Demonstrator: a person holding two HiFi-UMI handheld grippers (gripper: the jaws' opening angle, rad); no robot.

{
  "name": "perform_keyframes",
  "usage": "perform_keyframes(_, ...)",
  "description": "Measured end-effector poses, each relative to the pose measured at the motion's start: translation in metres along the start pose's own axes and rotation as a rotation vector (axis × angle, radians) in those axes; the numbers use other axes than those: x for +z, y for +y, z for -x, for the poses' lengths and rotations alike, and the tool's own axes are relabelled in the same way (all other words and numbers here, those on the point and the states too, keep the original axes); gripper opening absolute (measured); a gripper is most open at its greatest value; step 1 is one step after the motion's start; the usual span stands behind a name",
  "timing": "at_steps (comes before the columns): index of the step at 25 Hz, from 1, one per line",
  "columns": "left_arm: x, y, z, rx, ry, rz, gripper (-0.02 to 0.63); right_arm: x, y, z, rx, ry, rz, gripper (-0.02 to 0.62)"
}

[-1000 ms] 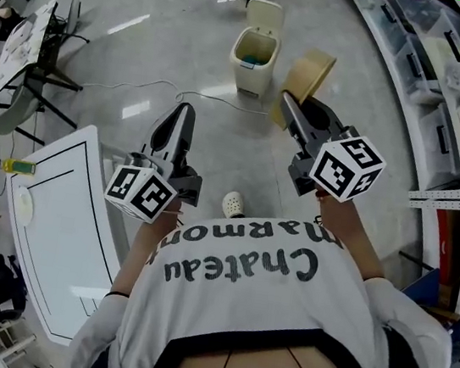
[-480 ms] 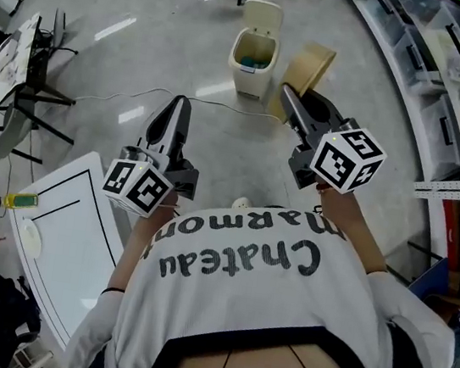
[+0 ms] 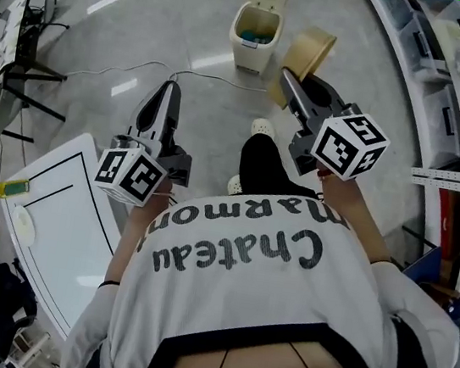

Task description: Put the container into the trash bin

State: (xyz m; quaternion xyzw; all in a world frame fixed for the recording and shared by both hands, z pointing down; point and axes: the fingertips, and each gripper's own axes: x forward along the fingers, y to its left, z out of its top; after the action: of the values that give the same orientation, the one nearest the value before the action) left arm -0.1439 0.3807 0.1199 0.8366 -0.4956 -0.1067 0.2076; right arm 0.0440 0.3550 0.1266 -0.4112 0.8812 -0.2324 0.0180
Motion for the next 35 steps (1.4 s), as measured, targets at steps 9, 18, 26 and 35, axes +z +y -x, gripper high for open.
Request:
perform_keyframes(9,0.006,0.033,-0.003,0.108,-0.025,0.018,0.023,0.016,-0.015,-0.034,0.038,0.010,0.025,0.032)
perform_keyframes(18,0.037,0.055,-0.060,0.157,-0.062,-0.007,0.023,0.044,-0.050,-0.091,0.084,0.045,0.039,0.032)
perform_keyframes(26,0.056,0.071,-0.136,0.158,-0.078,-0.003,0.023,0.092,-0.104,-0.146,0.108,0.040,0.063,0.032)
perform_keyframes(35,0.056,0.090,-0.200,0.150,-0.098,0.031,0.023,0.110,-0.157,-0.194,0.125,0.073,0.069,0.032)
